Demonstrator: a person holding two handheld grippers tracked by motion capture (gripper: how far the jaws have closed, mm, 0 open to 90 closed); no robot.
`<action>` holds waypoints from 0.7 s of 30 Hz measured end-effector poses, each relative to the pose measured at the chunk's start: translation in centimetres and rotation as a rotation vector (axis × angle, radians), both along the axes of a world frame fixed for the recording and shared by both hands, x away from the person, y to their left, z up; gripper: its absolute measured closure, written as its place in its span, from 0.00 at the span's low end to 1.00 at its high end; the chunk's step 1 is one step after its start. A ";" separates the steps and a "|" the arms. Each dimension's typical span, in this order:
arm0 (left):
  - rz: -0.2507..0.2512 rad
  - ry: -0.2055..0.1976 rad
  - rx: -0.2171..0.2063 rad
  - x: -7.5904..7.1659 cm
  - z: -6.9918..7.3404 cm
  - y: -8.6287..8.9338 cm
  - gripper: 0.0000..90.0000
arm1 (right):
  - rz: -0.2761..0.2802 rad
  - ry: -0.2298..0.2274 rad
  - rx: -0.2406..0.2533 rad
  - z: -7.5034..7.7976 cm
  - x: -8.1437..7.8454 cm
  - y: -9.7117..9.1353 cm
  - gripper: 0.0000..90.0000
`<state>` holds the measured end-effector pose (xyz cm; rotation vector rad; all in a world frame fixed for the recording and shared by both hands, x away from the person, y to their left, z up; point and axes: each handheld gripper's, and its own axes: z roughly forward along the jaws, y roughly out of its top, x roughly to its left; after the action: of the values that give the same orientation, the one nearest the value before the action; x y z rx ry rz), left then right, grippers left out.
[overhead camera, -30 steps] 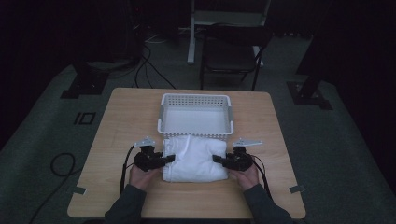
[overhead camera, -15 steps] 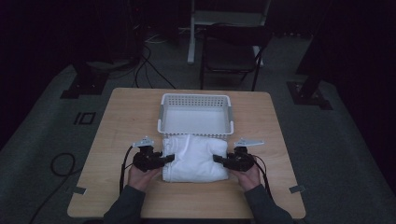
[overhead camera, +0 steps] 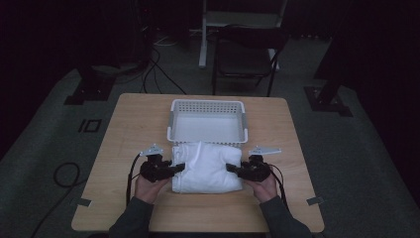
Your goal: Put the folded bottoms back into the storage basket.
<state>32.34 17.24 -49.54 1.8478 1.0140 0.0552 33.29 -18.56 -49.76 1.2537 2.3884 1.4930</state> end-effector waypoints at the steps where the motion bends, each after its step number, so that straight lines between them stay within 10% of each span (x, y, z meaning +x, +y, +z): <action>1: 0.001 -0.001 0.001 0.0 0.1 0.0 0.69 | 0.001 -0.003 -0.002 0.1 0.0 0.0 0.73; 21: 0.012 -0.049 0.012 -0.5 2.8 0.3 0.70 | 0.011 -0.041 -0.010 2.9 -0.1 0.4 0.73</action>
<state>31.86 17.49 -46.76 1.8424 0.9931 0.1135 33.14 -18.12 -46.85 1.1985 2.3782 1.4922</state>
